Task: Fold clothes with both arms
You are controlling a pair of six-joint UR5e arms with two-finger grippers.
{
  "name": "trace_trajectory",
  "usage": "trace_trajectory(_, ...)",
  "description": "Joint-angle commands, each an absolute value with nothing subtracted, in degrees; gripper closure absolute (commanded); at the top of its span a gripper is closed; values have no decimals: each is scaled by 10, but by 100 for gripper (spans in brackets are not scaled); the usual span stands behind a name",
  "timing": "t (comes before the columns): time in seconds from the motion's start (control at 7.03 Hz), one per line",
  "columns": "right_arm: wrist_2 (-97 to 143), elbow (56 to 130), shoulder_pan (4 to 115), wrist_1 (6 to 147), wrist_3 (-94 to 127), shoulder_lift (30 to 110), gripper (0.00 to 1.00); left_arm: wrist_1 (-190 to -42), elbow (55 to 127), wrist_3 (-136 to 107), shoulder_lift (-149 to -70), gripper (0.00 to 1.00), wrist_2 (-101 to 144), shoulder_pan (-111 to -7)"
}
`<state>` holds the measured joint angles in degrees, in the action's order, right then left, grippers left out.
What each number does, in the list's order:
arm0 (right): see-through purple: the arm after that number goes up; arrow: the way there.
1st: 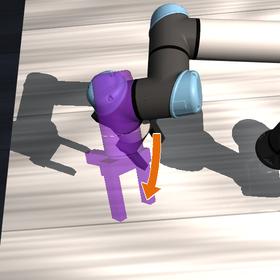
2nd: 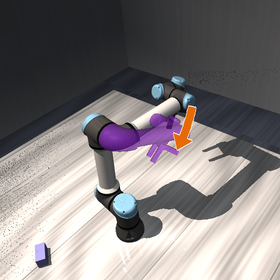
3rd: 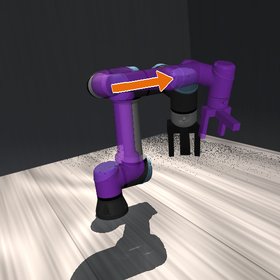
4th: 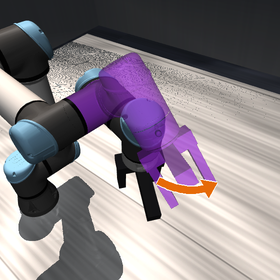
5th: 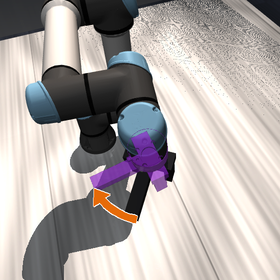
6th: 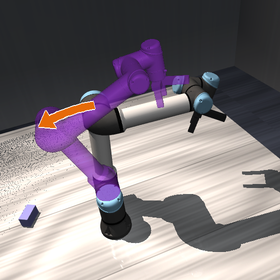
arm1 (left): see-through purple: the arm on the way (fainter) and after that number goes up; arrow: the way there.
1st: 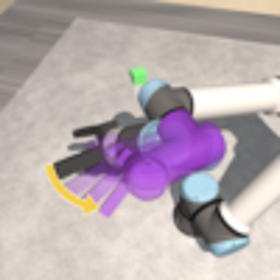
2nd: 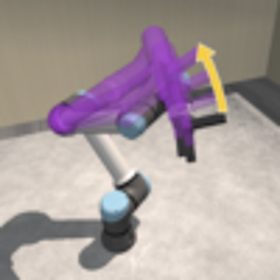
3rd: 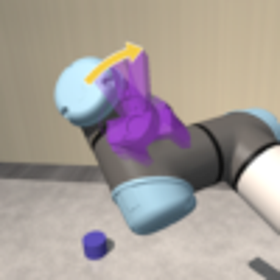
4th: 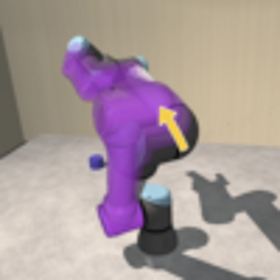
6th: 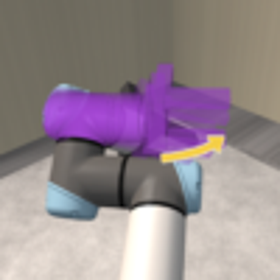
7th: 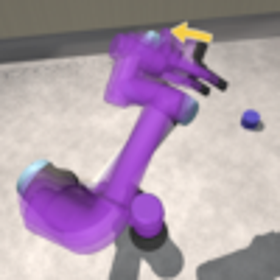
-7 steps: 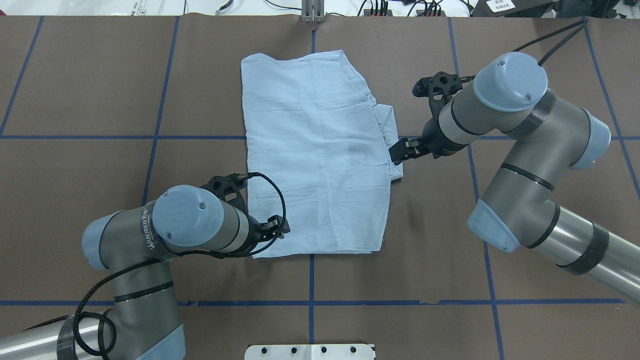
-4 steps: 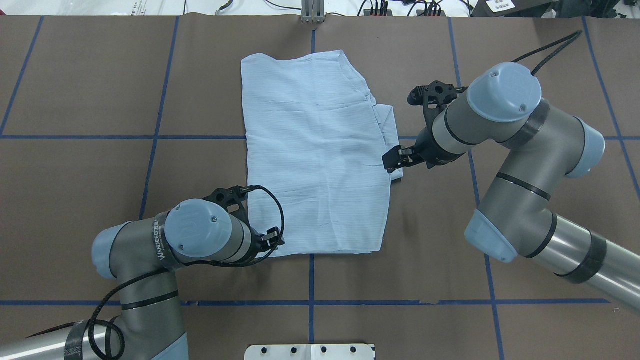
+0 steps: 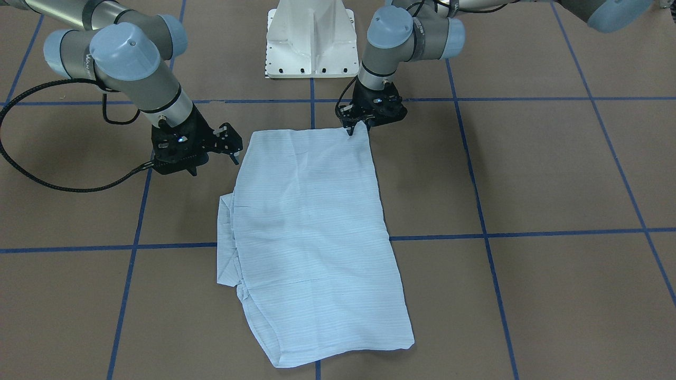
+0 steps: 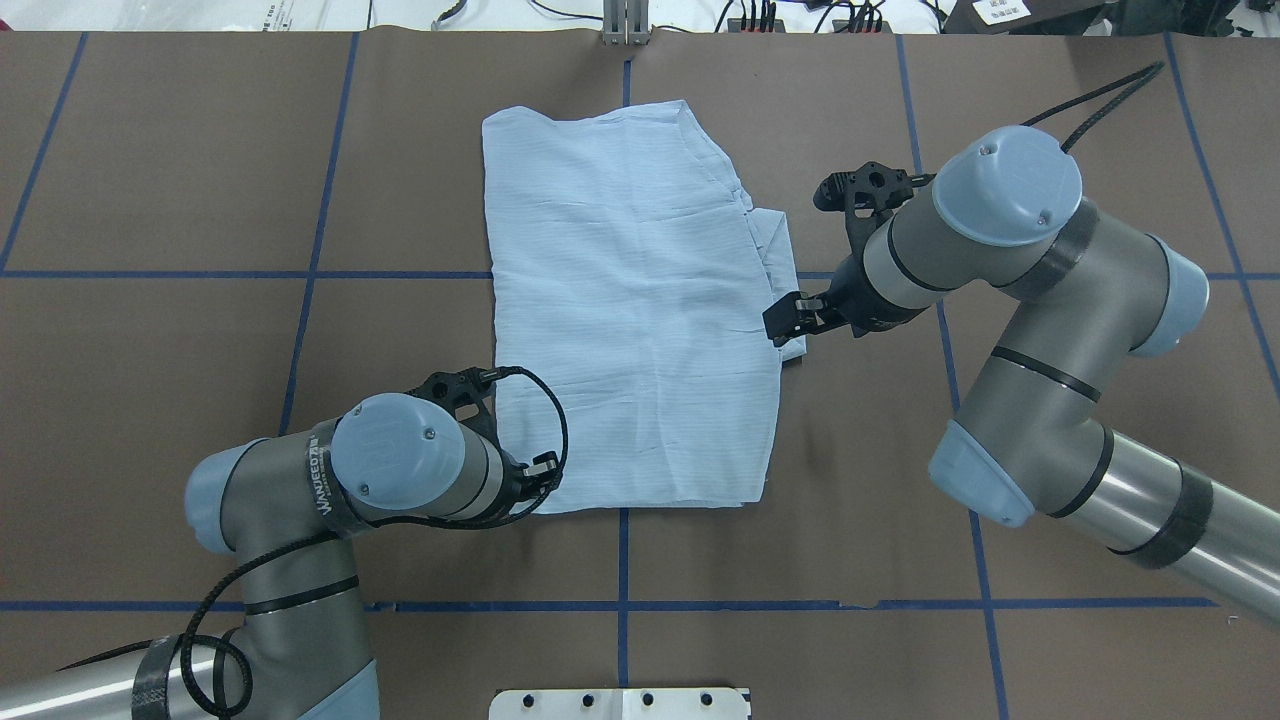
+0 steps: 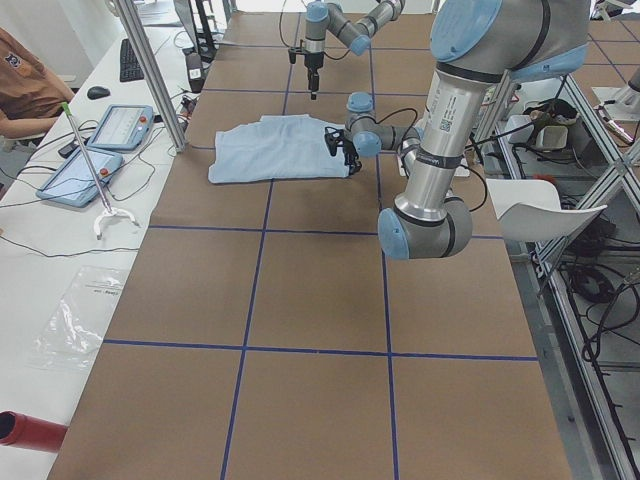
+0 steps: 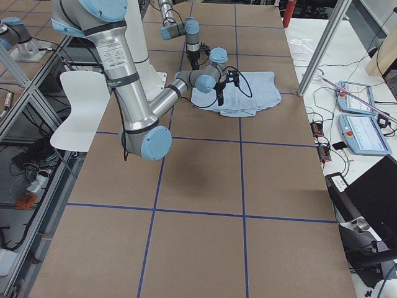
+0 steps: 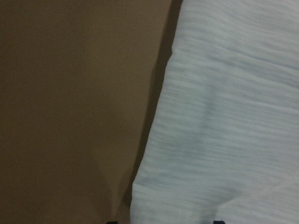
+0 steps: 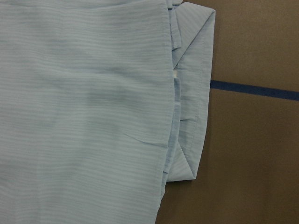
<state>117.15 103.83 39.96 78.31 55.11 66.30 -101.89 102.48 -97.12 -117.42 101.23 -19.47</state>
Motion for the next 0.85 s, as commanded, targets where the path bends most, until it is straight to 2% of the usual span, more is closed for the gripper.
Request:
trace_trajectory(0.0, 1172, 1039, 399, 783, 551, 664, 0, -1019, 1026, -971, -1174, 78, 1012, -195)
trace_trajectory(0.14, 1172, 1039, 398, 783, 552, 664, 0, -1019, 1029, -972, -1175, 100, 1012, -196)
trace_trajectory(0.71, 1144, 1059, 341, 783, 716, 657, 0, -966, 1091, -976, -1175, 100, 1019, -198)
